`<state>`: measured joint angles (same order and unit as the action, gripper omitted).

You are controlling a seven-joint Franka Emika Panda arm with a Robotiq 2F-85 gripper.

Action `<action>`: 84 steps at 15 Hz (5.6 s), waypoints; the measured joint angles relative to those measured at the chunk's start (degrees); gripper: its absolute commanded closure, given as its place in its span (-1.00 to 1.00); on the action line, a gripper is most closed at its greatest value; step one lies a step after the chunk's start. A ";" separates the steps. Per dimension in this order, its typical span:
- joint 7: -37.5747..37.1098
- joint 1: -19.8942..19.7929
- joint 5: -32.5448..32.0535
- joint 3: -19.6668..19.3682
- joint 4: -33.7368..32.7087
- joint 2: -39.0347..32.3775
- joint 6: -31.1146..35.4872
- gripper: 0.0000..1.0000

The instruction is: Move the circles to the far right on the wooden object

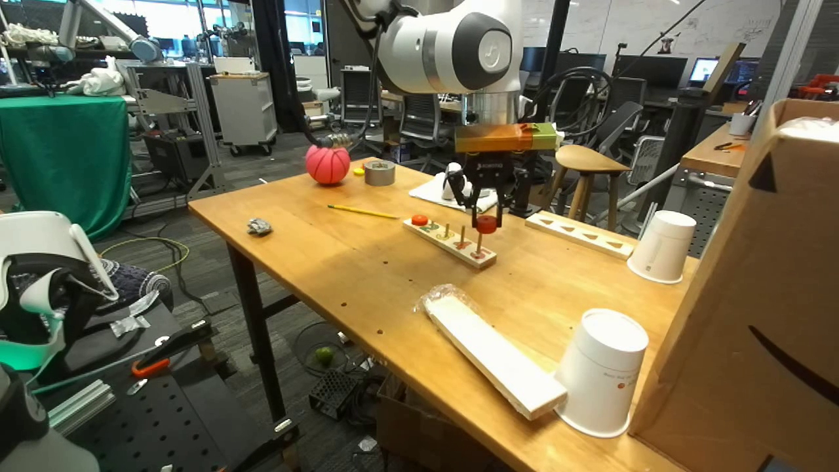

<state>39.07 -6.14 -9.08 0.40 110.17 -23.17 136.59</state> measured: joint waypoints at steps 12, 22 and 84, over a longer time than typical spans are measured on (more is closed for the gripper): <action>0.01 -0.63 5.54 1.73 0.03 -0.13 0.26 0.59; -0.09 -0.57 3.47 1.47 0.00 -0.14 0.24 0.59; -0.10 -1.00 0.45 -0.55 -1.02 -0.81 0.22 0.59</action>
<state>38.97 -7.15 -8.62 -0.15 109.16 -23.97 136.81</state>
